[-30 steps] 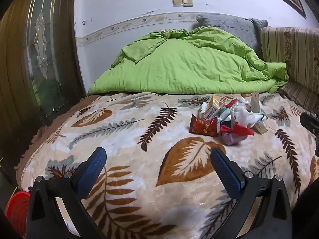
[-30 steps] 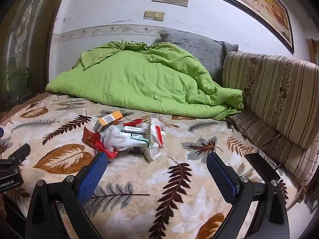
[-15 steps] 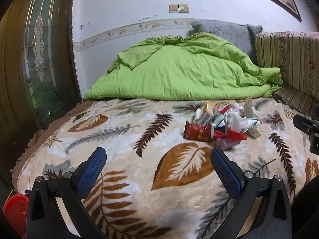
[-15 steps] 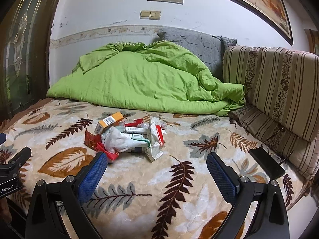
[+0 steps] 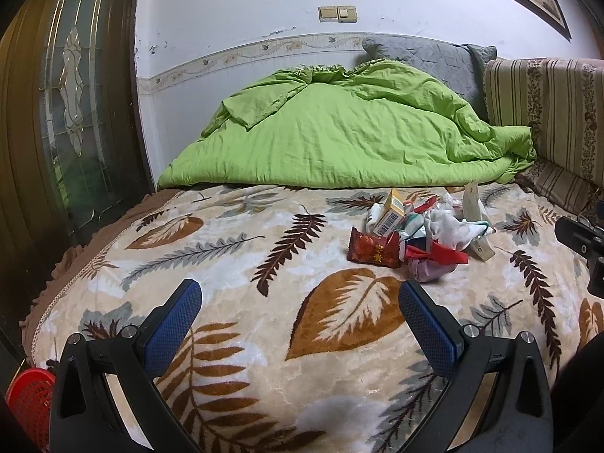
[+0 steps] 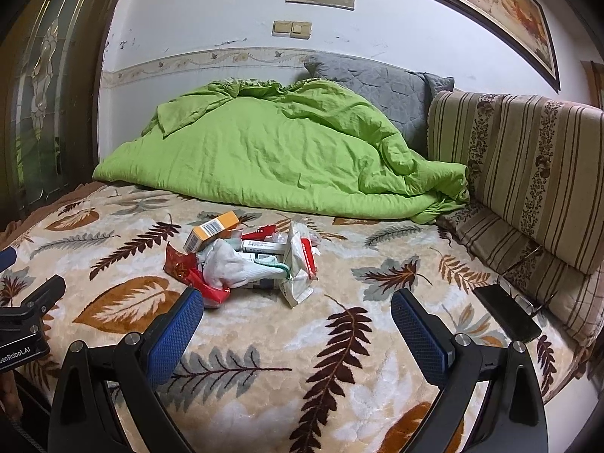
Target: Collect trash
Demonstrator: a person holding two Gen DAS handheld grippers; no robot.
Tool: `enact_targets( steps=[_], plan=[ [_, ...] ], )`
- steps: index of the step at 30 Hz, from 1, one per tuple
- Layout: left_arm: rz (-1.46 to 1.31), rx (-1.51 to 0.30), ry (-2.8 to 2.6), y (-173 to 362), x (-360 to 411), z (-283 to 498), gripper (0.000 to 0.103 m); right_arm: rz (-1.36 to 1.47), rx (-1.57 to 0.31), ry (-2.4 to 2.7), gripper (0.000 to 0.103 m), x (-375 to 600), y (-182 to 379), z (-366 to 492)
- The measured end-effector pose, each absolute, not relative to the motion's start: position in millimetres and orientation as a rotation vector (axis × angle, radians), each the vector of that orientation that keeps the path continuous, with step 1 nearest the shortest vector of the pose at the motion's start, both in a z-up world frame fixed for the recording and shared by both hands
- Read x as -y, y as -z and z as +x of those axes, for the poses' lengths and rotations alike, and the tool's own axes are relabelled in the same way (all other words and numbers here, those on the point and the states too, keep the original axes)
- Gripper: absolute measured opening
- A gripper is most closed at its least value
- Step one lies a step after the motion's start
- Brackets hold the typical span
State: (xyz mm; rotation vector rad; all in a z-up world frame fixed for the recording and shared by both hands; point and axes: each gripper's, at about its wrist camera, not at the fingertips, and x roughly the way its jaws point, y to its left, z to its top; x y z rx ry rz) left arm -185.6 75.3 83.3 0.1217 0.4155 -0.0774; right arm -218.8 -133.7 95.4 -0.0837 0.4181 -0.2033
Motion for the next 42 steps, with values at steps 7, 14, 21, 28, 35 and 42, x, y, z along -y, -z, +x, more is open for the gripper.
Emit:
enact_targets(
  steps=[7, 14, 21, 28, 35, 42],
  plan=[
    [0.122, -0.433, 0.079, -80, -75, -181, 0.103, -0.094, -0.433, 0.183, 0.101, 131, -95, -217],
    [0.113, -0.446, 0.084, -78, -78, -180, 0.103, -0.093, -0.447, 0.177, 0.101, 132, -95, -216],
    [0.107, -0.483, 0.084, -75, -79, -174, 0.103, -0.080, -0.456, 0.161, 0.101, 132, -92, -213],
    [0.092, -0.546, 0.067, -68, -80, -163, 0.103, -0.072, -0.494, 0.144, 0.101, 133, -90, -209],
    [0.074, -0.596, 0.060, -62, -84, -154, 0.103, 0.036, -0.553, 0.062, 0.098, 140, -85, -193],
    [0.036, -0.662, 0.084, -54, -88, -142, 0.103, 0.364, -0.653, -0.060, 0.092, 163, -77, -140]
  ],
)
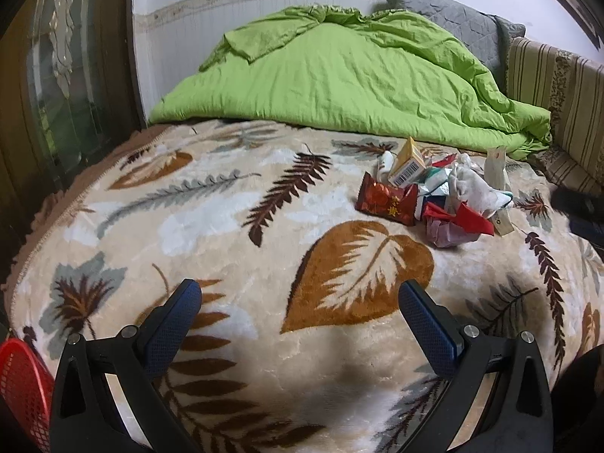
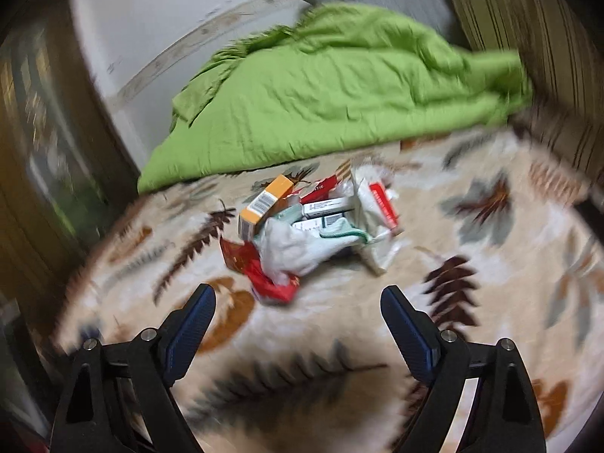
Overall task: Collect trash
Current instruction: 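Grasp the white tissue with the right gripper while the left gripper grasps the red wrapper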
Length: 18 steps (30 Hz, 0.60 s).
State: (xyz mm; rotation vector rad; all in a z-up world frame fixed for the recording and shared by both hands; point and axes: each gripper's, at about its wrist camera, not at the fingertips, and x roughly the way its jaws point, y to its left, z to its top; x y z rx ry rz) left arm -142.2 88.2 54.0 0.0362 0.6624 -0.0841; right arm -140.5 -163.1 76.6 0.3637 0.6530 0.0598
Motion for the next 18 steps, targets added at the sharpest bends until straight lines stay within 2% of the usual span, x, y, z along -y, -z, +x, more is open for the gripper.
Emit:
enact_targets(
  steps=[5, 7, 9, 10, 11, 12, 14, 18],
  plan=[
    [-0.001, -0.698, 0.132, -51, -92, -136, 0.103, 0.611, -0.705, -0.090, 0.088, 177, -62, -95],
    [-0.012, -0.706, 0.151, -50, -92, -132, 0.095, 0.642, -0.707, -0.076, 0.088, 176, -58, -77],
    [-0.025, -0.736, 0.166, -47, -92, -127, 0.080, 0.682, -0.728, -0.068, 0.083, 175, -50, -60],
    [-0.037, -0.754, 0.180, -44, -92, -124, 0.077, 0.695, -0.745, -0.066, 0.081, 174, -44, -53],
    [-0.055, -0.768, 0.200, -42, -92, -121, 0.073, 0.709, -0.764, -0.078, 0.073, 172, -39, -44],
    [-0.064, -0.773, 0.214, -42, -92, -120, 0.068, 0.709, -0.773, -0.088, 0.054, 172, -35, -40],
    [-0.067, -0.778, 0.244, -41, -88, -118, 0.065, 0.673, -0.783, -0.110, 0.031, 170, -32, -35],
    [-0.026, -0.777, 0.305, -43, -71, -116, 0.065, 0.685, -0.738, -0.138, 0.018, 184, -36, -42]
  ],
)
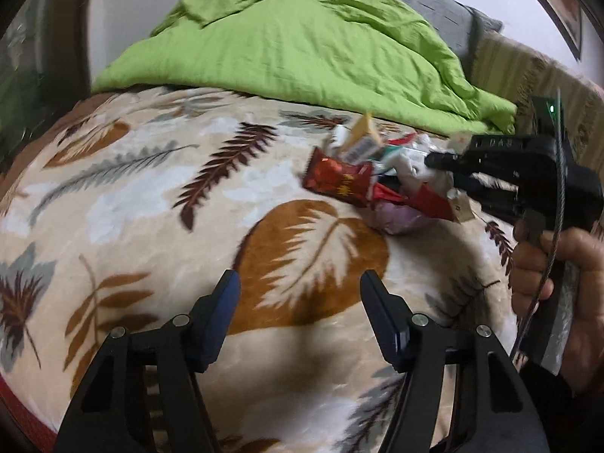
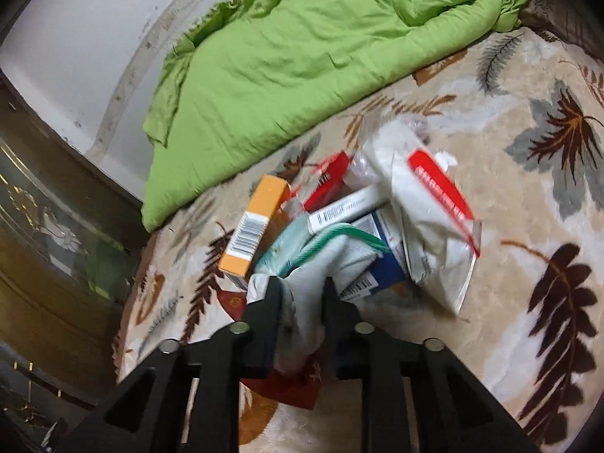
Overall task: Collect trash
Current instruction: 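Grasp the white tissue with the right gripper while the left gripper grasps the red wrapper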
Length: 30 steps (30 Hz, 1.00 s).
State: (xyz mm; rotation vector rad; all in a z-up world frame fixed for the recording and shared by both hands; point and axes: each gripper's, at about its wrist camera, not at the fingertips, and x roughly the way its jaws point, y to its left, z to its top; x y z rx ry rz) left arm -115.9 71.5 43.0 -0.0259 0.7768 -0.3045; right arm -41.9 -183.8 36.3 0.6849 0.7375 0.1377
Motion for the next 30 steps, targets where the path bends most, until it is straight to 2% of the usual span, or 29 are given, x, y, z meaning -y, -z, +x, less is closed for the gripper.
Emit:
enact_targets(
  steps=[12, 19, 24, 30],
  plan=[
    [-0.101, -0.888, 0.506, -48, 14, -60, 0.067, 0.614, -0.507, -0.051, 0.017, 216, -77, -88],
    [-0.018, -0.926, 0.461, -29, 46, -30, 0.066, 0.633, -0.521, -0.054, 0.017, 224, -73, -83],
    [-0.017, -0.896, 0.469, -29, 35, -28, 0.040, 0.571, -0.516, -0.081, 0.017, 212, -76, -82],
    [-0.048, -0.835, 0.474, -45, 8, -42, 0.036, 0.517, -0.527, -0.127, 0.017, 196, -76, -81]
  ],
)
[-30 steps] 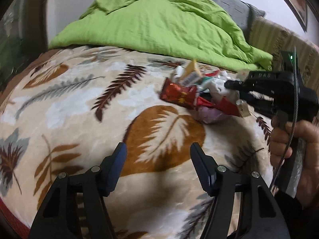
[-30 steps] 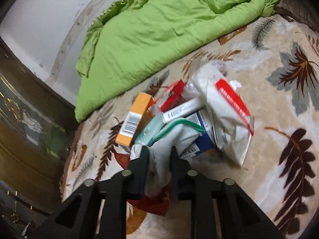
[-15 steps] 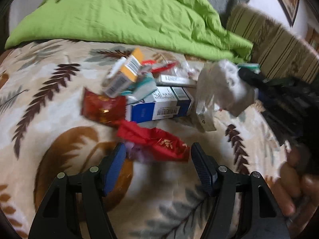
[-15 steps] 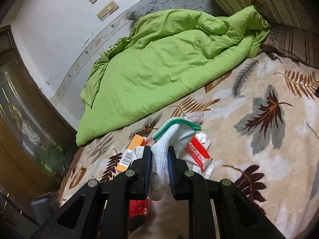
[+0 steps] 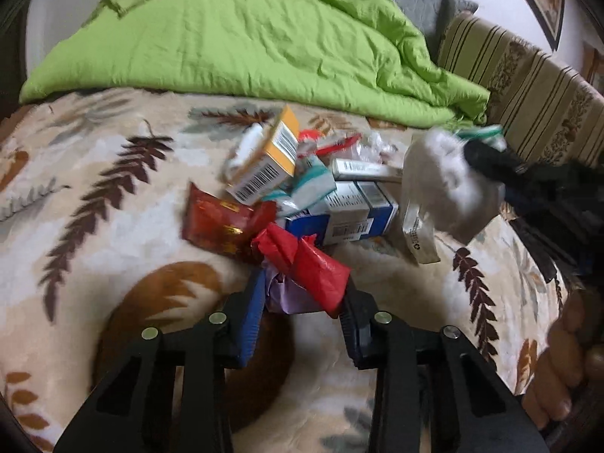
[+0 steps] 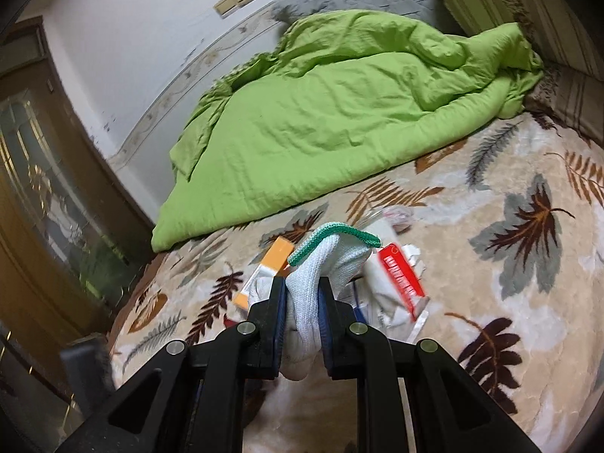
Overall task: Collect trash
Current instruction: 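Grasp the white tissue with the right gripper while the left gripper grasps the red wrapper, then carry both items to the red wastebasket and open both grippers over it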
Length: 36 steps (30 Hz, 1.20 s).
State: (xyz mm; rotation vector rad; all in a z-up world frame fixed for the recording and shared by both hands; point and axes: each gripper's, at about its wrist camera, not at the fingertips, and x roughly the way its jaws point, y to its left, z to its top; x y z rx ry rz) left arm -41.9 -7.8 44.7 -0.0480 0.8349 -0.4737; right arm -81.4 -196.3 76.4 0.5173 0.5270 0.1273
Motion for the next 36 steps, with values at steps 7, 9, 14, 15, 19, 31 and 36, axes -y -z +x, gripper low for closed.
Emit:
enact_targets(
  steps=[7, 9, 14, 15, 19, 31, 36],
  plan=[
    [-0.091, -0.770, 0.446, -58, -30, -73, 0.036, 0.439, -0.550, -0.197, 0.017, 171, -75, -81],
    [-0.078, -0.754, 0.429, -58, -34, -79, 0.036, 0.416, -0.566, -0.220, 0.017, 162, -72, -80],
    [-0.083, -0.744, 0.408, -61, -44, -85, 0.036, 0.370, -0.588, -0.259, 0.017, 146, -69, -80],
    [-0.086, -0.743, 0.406, -62, -46, -86, 0.036, 0.361, -0.587, -0.266, 0.017, 144, -69, -81],
    [-0.104, -0.736, 0.396, -74, -56, -94, 0.036, 0.334, -0.582, -0.284, 0.017, 139, -69, -83],
    [-0.136, -0.589, 0.270, -140, -136, -128, 0.036, 0.256, -0.561, -0.429, 0.017, 81, -94, -103],
    [-0.194, -0.543, 0.174, -155, -194, -141, 0.036, 0.202, -0.536, -0.497, 0.017, 45, -118, -108]
  ],
)
